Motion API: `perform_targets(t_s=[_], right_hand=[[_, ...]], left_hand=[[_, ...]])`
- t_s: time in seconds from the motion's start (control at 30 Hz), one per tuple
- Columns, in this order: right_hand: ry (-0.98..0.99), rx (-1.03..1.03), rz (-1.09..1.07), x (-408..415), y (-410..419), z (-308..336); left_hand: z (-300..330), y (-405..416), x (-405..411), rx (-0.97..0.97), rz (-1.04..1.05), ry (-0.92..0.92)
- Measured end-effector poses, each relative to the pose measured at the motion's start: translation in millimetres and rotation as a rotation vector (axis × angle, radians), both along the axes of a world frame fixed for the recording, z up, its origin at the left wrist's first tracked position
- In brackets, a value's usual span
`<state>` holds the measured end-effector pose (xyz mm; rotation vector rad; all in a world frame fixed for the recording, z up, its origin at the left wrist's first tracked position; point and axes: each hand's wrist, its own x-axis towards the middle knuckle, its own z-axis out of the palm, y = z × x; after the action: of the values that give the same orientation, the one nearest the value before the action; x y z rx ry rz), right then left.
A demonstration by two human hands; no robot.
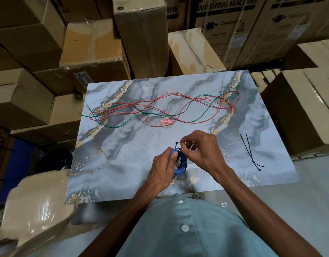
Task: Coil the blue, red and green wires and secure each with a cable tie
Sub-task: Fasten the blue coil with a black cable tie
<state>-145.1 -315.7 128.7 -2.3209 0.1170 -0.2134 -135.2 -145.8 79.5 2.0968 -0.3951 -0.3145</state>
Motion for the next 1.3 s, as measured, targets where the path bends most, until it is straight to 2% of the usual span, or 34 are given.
perform_targets(t_s=[0.4, 0.77, 0.97, 1.1, 1.3], right_hand=[[-0.016, -0.02, 0.015, 3.5, -1.9, -2.7], [0.052, -0.031, 0.122, 13.6, -11.2, -4.8], [0.155, 0.124, 0.192, 17.6, -13.8, -3.8], [0.231, 0.144, 0.236, 17.6, -16.4, -4.2], [0.224, 0.274, 0.16, 12.3, -16.0, -7.0]], left_hand=[[0.4, -0.1, 1.7, -0.003, -0.013, -0.021], [1.0, 0.4, 3.4, 0.056, -0.074, -0.062], [-1.7, 3.6, 1.3, 0.088, -0.124, -0.069], [-3.0, 5.4, 2.0, 0.11, -0.144, -0.072], [3.2, 5.9, -0.4, 0.081, -0.139, -0.043]])
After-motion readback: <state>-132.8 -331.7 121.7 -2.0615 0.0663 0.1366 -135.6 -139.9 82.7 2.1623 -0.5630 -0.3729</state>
